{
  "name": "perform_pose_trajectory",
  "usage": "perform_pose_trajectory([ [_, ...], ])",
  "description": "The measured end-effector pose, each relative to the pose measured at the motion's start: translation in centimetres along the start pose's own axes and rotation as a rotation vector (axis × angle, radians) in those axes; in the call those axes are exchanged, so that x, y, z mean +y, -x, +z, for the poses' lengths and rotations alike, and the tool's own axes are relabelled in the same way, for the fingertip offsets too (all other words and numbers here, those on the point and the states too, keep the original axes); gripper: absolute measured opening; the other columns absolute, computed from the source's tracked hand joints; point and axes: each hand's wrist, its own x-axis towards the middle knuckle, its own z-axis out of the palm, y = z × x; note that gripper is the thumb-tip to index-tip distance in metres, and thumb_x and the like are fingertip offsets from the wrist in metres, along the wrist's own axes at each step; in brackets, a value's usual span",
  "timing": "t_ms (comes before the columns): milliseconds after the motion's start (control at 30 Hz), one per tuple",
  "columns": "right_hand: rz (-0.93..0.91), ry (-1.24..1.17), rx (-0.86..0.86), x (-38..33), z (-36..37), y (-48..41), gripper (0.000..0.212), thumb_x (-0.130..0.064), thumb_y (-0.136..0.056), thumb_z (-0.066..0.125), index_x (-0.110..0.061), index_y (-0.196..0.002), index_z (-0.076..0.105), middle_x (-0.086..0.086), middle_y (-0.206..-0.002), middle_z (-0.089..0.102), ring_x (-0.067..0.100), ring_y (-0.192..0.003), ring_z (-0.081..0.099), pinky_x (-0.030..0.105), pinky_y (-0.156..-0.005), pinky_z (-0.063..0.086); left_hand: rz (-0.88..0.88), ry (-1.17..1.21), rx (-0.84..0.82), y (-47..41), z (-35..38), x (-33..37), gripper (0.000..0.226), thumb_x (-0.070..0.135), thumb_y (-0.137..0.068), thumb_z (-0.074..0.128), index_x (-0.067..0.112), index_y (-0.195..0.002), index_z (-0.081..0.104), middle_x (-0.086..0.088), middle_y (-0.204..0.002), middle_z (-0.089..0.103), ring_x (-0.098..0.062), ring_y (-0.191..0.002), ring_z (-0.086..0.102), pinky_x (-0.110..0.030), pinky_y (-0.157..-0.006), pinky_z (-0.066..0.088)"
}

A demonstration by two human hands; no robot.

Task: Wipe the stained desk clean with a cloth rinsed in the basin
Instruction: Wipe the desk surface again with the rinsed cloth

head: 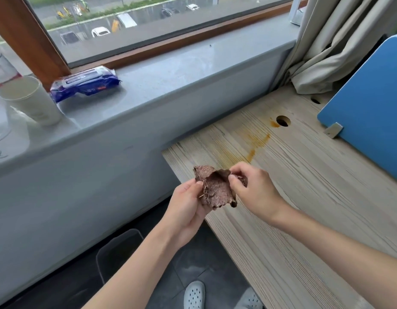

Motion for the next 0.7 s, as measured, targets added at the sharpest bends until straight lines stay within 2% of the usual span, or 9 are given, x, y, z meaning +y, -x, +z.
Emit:
perform_pose_trajectory([
  [167,0.116,-0.040,-0.050,-0.4,-0.3,-1.2,0.008,-0.014,-0.096,0.059,-0.020,-0.094,0.064,-0.004,-0.085,0.068,0.015,-0.081,0.065,0.038,-0.076,0.056,-0.035,-0.047,0.003,-0.3,-0.9,1.5,0.037,0.006,-0.105,0.032,-0.005,-0.114,0.066,-0.025,-0.117,0.068,-0.041,-0.116,0.062,-0.052,-0.106,0.046],
  [233,0.121,-0.098,-0.038,-0.9,0.1,-1.1,0.013,-0.009,-0.095,0.058,-0.021,-0.093,0.063,-0.002,-0.086,0.067,0.015,-0.081,0.064,0.031,-0.073,0.055,-0.041,-0.046,0.036,-0.9,-0.7,2.0,0.035,0.010,-0.102,0.036,-0.003,-0.116,0.066,-0.028,-0.122,0.065,-0.043,-0.114,0.061,-0.053,-0.103,0.046],
  [300,0.142,-0.170,-0.021,-0.9,0.4,-0.8,0.015,-0.006,-0.095,0.058,-0.020,-0.099,0.061,-0.004,-0.092,0.066,0.010,-0.086,0.064,0.017,-0.070,0.052,-0.038,-0.039,0.068,-1.4,-0.3,2.2,0.035,0.018,-0.104,0.040,-0.001,-0.120,0.064,-0.026,-0.121,0.066,-0.038,-0.110,0.065,-0.050,-0.098,0.051],
  [367,0.204,-0.293,-0.039,-0.6,0.6,-0.5,0.019,-0.014,-0.096,0.062,-0.022,-0.113,0.058,-0.009,-0.104,0.064,0.002,-0.098,0.061,0.013,-0.081,0.052,0.003,-0.111,0.093,-1.4,0.3,2.2,0.032,0.019,-0.105,0.045,-0.001,-0.120,0.065,-0.024,-0.117,0.069,-0.037,-0.108,0.068,-0.050,-0.095,0.054],
  [433,0.275,-0.400,-0.073,-0.4,0.8,-0.6,0.037,-0.032,-0.094,0.066,-0.024,-0.127,0.051,-0.010,-0.114,0.061,0.003,-0.108,0.060,0.025,-0.095,0.053,0.036,-0.197,0.094,-1.4,0.8,2.0,0.028,0.016,-0.104,0.048,-0.001,-0.114,0.068,-0.023,-0.111,0.071,-0.038,-0.102,0.070,-0.053,-0.091,0.055],
  [500,0.346,-0.426,-0.089,-0.6,0.9,-1.1,0.050,-0.044,-0.091,0.066,-0.024,-0.133,0.048,-0.008,-0.119,0.060,0.006,-0.111,0.060,0.025,-0.094,0.054,0.060,-0.269,0.074,-1.2,1.3,2.3,0.028,0.016,-0.104,0.049,0.002,-0.109,0.072,-0.020,-0.107,0.073,-0.038,-0.102,0.070,-0.056,-0.093,0.054],
  [567,0.331,-0.414,-0.043,-1.0,1.1,-1.9,0.039,-0.043,-0.092,0.066,-0.023,-0.123,0.054,-0.007,-0.112,0.065,0.006,-0.104,0.064,0.021,-0.084,0.056,0.082,-0.291,0.064,-1.3,1.6,2.8,0.030,0.018,-0.104,0.048,0.004,-0.107,0.075,-0.017,-0.108,0.074,-0.036,-0.105,0.069,-0.053,-0.096,0.053],
  [633,0.321,-0.408,-0.004,-1.2,1.3,-2.9,0.020,-0.034,-0.095,0.063,-0.016,-0.102,0.068,-0.003,-0.096,0.073,0.012,-0.093,0.070,0.032,-0.080,0.060,0.102,-0.275,0.075,-1.9,1.6,3.4,0.031,0.019,-0.104,0.048,0.004,-0.104,0.076,-0.018,-0.108,0.073,-0.034,-0.104,0.069,-0.053,-0.096,0.053],
  [700,0.385,-0.546,-0.034,-1.6,1.4,-3.2,0.026,-0.032,-0.097,0.058,-0.011,-0.093,0.072,0.001,-0.087,0.075,0.016,-0.085,0.072,0.040,-0.075,0.060,0.103,-0.294,0.064,-2.5,1.4,3.9,0.030,0.019,-0.103,0.050,0.005,-0.102,0.077,-0.019,-0.107,0.073,-0.033,-0.098,0.068,-0.053,-0.094,0.053],
])
